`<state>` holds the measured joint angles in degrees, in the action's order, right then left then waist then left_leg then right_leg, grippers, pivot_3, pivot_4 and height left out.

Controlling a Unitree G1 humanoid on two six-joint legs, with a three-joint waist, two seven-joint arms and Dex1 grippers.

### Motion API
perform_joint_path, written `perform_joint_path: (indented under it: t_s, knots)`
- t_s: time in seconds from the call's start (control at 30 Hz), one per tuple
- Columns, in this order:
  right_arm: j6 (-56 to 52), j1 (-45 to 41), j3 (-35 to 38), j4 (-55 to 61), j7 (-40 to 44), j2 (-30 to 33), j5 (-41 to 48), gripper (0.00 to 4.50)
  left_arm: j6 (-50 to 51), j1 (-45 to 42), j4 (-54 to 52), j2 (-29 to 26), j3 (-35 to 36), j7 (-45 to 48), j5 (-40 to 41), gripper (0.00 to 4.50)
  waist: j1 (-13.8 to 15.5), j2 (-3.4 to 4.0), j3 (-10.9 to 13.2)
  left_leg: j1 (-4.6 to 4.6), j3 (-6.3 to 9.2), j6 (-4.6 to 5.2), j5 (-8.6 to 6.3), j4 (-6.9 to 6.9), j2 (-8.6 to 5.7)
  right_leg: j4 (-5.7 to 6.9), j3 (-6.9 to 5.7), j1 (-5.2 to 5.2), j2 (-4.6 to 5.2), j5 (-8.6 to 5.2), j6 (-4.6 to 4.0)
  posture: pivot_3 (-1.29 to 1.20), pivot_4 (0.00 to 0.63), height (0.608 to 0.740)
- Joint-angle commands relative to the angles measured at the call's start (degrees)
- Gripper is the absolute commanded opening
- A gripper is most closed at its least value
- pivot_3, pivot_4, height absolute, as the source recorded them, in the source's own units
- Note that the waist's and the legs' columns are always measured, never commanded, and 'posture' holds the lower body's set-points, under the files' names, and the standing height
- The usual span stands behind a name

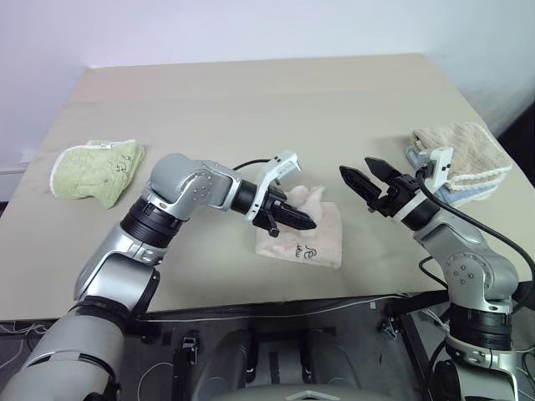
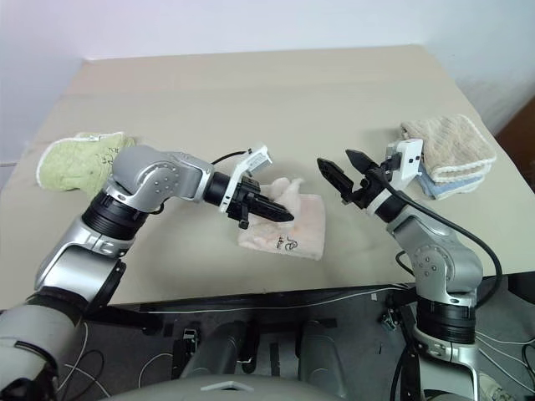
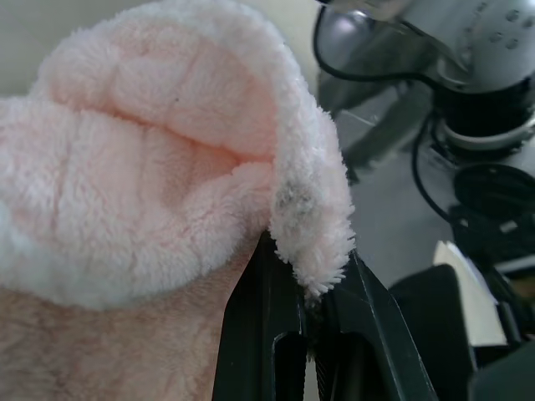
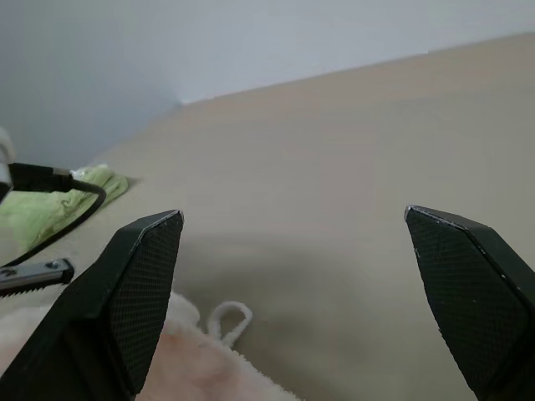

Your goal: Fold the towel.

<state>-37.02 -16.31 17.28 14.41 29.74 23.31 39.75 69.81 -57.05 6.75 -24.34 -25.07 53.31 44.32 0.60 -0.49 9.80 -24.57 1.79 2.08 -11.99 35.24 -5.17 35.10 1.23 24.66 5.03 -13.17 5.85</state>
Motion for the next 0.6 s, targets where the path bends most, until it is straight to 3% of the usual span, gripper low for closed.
perform_joint_path:
  t_s: [0.03, 0.3, 0.33, 0.6]
  knots:
    - [1.1, -0.1, 1.2, 2.5, -0.9, 0.7, 0.6, 4.5, 0.5, -0.5, -2.2, 0.5, -0.4, 1.8, -1.4, 0.05, -0.1, 0.0, 0.0, 0.0, 0.0, 0.0, 0.0, 0.01, 0.0, 0.02, 0.0, 0.0, 0.0, 0.0, 0.0, 0.0, 0.15, 0.74]
    - [2.0, 0.5, 0.4, 1.9, -2.0, 0.9, -0.8, 4.5, 1.1, 2.3, -4.3, 1.5, -1.2, 2.8, -3.2, 0.05, 0.0, 0.0, 0.0, 0.01, 0.0, 0.03, 0.02, 0.04, 0.0, 0.04, 0.0, -0.02, -0.01, 0.0, 0.01, 0.0, 0.15, 0.74]
    - [2.1, 0.4, 0.3, 1.7, -2.1, 0.9, -1.0, 4.5, 1.5, 2.5, -4.2, 2.0, -0.8, 2.7, -3.2, 0.56, 0.0, 0.0, 0.0, 0.01, 0.0, 0.03, 0.02, 0.05, 0.0, 0.05, -0.01, -0.02, -0.01, 0.0, 0.01, 0.0, 0.15, 0.74]
    - [2.9, 0.1, -1.9, 1.8, -1.5, 1.1, -2.9, 4.5, 1.4, 2.9, -3.7, 5.2, 1.6, 0.5, -4.7, 3.13, 0.1, 0.0, 0.0, 0.02, 0.0, 0.03, 0.02, 0.1, 0.0, 0.07, -0.02, -0.04, -0.02, 0.01, 0.02, 0.0, 0.15, 0.74]
